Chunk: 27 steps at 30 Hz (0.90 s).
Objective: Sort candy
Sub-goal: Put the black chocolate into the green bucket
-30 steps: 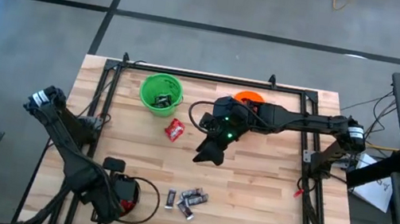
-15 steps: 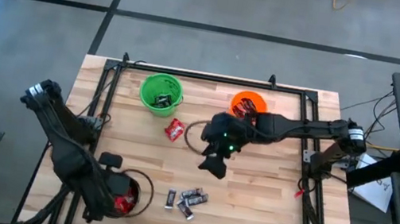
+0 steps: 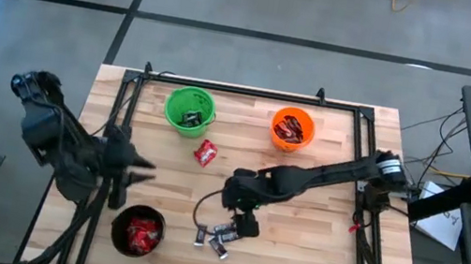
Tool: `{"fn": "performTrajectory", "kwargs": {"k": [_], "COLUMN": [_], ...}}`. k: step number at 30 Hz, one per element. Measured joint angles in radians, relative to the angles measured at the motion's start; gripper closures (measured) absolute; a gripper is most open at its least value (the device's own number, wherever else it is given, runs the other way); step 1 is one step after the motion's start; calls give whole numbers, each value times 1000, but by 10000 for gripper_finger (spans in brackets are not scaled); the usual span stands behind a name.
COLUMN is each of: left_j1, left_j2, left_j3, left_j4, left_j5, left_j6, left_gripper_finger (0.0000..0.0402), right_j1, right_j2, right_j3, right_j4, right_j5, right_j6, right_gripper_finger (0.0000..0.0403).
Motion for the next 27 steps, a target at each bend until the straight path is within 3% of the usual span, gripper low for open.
{"fn": "performTrajectory", "kwargs": {"k": [3,8,16,27], "left_j1": [0,0,-1,-1], "left_j2": [-35,-65,-64,-20], "left_j3": [0,0,0,0], "left_j4": [35,42,31,4], "left_j5": [-118,-207,-217,-218], "left_j6": [37,71,74,74], "left_gripper_finger": [312,321,325,325], "right_j1": [-3,-5,35,37], "right_j2": [61,158,279,285], "right_j3": [0,-2,-3,-13], "right_j4": [5,7,50,93], "right_j5": [-1,-1,-44,-22], "right_j6": [-43,-120,-73,-39], "right_gripper_finger": [159,167,179,179]}}
